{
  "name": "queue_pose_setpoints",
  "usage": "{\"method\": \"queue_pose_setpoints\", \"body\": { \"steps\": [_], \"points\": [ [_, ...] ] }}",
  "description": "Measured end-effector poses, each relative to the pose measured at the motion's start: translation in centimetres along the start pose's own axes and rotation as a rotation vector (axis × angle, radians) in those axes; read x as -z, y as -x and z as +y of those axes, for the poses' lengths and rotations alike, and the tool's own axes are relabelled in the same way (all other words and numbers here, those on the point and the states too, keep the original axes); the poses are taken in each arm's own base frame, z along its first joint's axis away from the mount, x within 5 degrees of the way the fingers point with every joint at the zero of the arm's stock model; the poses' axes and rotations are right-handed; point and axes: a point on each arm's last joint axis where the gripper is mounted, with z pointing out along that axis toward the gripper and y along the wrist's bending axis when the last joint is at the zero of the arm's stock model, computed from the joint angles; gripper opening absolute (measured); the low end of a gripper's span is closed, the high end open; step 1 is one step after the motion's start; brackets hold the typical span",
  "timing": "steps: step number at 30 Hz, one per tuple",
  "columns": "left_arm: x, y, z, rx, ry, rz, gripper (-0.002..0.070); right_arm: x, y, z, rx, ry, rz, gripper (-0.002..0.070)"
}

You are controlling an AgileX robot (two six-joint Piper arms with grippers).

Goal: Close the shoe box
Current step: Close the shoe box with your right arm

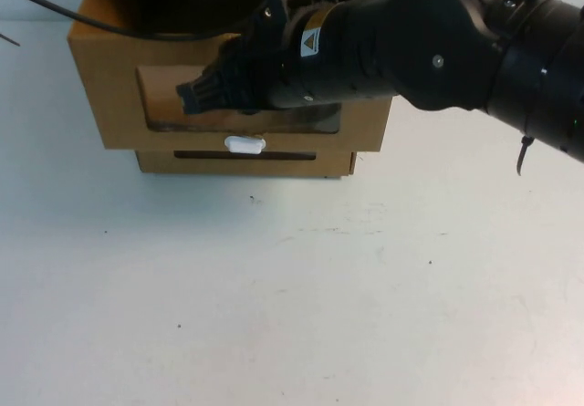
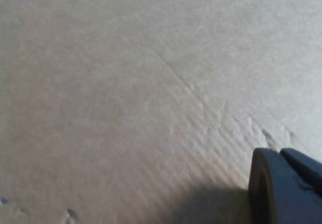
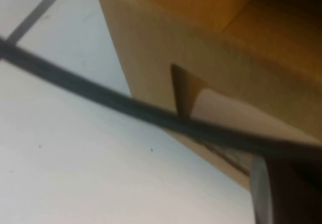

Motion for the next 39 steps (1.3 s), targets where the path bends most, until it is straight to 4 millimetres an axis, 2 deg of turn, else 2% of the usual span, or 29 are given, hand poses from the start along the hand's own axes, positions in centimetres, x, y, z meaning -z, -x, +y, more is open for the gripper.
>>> {"method": "queue_pose_setpoints", "body": {
  "steps": [11,18,28,31,35,39],
  "points": [
    [0.0,0.0,0.0,0.001,0.0,-0.002,-0.0005,0.2,0.9,-2.7,-0.077,-0.032,-0.071,-0.0011],
    [0.0,0.0,0.0,0.002,-0.001,-0.005,-0.0005,-0.8,0.8,-3.6,-0.1,-0.041,-0.102,-0.0012],
    [0.2,0.4,0.0,-0.011,0.005,-0.022,-0.0005,-0.7,1.0,-4.8,-0.102,-0.066,-0.125,-0.0013],
    [1.3,1.3,-0.1,-0.034,0.009,-0.043,-0.0005,-0.7,0.9,-4.8,-0.093,-0.058,-0.109,-0.0012],
    [4.1,2.5,-0.2,-0.067,-0.001,-0.065,-0.0005,-0.7,0.9,-4.6,-0.087,-0.039,-0.105,-0.0012],
    [6.7,3.1,0.1,-0.043,-0.082,-0.101,-0.0005,-0.7,0.9,-4.4,-0.092,-0.012,-0.105,-0.0012]
  ]
}}
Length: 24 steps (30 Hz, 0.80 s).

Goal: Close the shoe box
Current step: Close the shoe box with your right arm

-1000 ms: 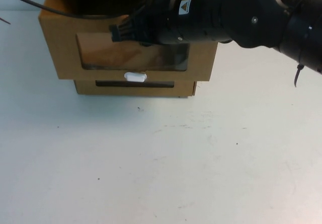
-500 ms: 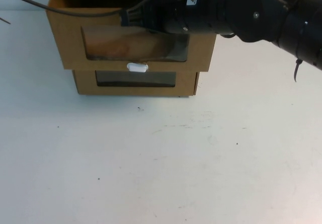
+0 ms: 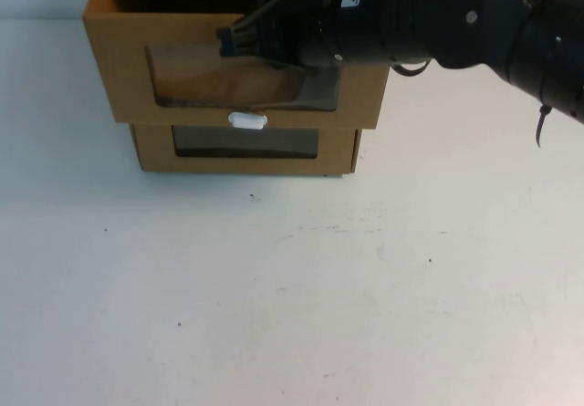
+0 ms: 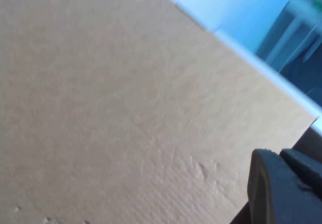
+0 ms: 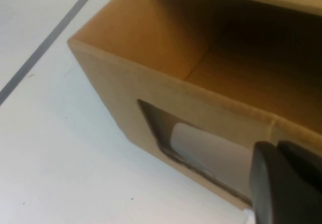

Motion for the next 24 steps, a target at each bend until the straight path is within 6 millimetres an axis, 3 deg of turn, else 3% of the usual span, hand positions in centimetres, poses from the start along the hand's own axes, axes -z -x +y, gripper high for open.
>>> {"method": "queue_pose_setpoints", "body": {
  "steps": [6,17,24],
  "points": [
    [1.6,0.1,1.7,0.055,-0.025,-0.055,-0.0005,0.0,0.0,0.5,0.005,0.058,0.002,-0.0013],
    [-2.9,-2.7,5.4,0.17,-0.085,0.0,-0.0005,0.0,0.2,0.6,0.023,0.074,-0.022,-0.0013],
    [-4.0,-3.1,5.4,0.195,-0.126,-0.001,-0.0005,0.0,0.2,0.6,0.021,0.075,-0.024,-0.0013]
  ]
}}
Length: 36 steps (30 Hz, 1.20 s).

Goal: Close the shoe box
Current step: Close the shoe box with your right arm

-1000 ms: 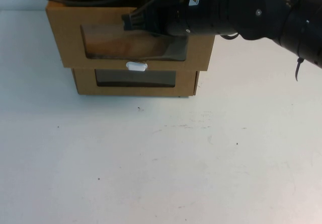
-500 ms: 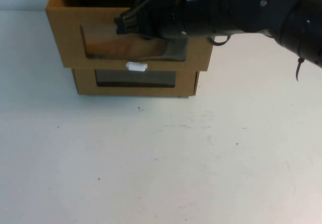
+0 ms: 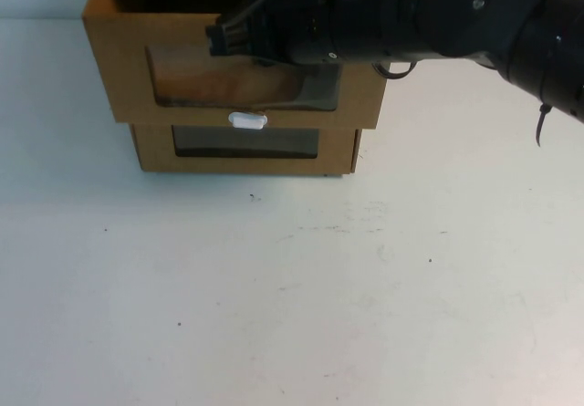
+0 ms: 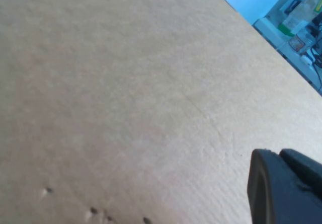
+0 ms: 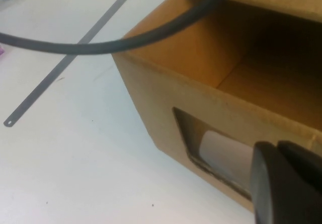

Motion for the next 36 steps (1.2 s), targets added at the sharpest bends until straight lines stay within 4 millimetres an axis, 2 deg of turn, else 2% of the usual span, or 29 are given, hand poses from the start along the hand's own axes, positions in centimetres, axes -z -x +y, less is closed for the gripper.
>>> {"method": "queue_pose_setpoints", "body": {
  "steps": [11,18,27,36],
  "points": [
    [-1.5,-0.6,0.0,-0.003,-0.003,0.036,-0.0005,-1.9,-1.2,-0.6,-0.02,-0.007,0.026,-0.0013],
    [-1.6,-0.7,0.1,-0.006,0.013,0.046,-0.0005,-2.2,-0.7,-1.4,-0.039,-0.02,-0.003,-0.0013],
    [-1.6,-0.7,0.2,-0.007,0.014,0.047,-0.0005,-4.4,0.5,-3.0,-0.045,-0.026,-0.019,-0.0013],
    [-1.6,-0.7,0.2,-0.007,0.016,0.048,-0.0005,-6.4,0.5,-4.9,-0.064,-0.047,-0.029,-0.0013]
  ]
}}
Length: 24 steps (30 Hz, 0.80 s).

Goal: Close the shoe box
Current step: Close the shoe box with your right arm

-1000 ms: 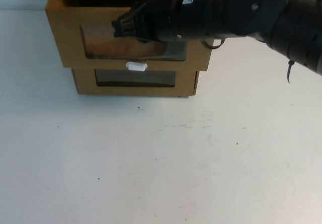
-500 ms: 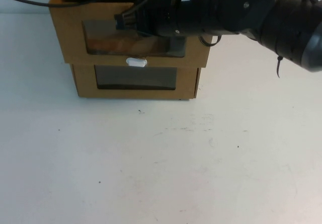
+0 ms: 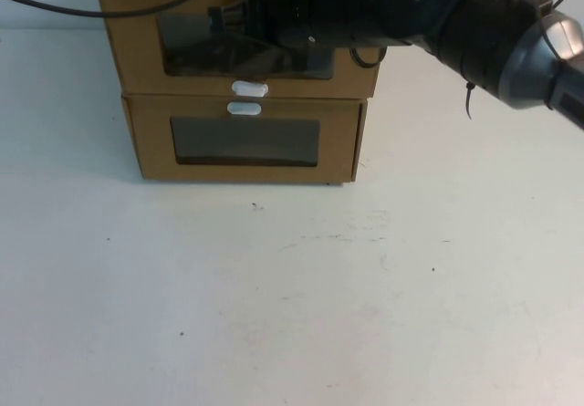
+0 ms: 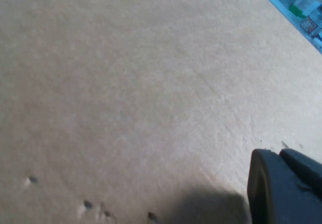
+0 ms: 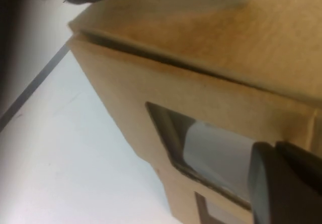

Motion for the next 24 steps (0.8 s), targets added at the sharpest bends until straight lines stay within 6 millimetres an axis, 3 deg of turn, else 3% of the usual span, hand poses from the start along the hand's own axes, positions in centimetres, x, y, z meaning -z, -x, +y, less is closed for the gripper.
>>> {"method": "queue_pose_setpoints", "body": {
  "steps": [9,16,21,24],
  "points": [
    [0.0,0.0,0.0,0.0,0.0,0.0,-0.0005,-1.2,-0.1,-1.8,-0.073,0.0,-0.007,-0.0013],
    [0.3,0.2,-0.3,0.0,-0.001,-0.006,-0.0005,-0.9,-0.5,-1.9,-0.091,0.043,0.074,-0.0013],
    [3.1,1.5,-2.9,-0.086,0.067,-0.027,-0.0005,1.0,0.3,-0.9,-0.074,0.1,0.137,-0.0013],
    [5.6,2.5,-5.6,-0.177,0.107,-0.059,-0.0005,3.5,1.7,0.3,-0.047,0.136,0.143,-0.0013]
  ]
}}
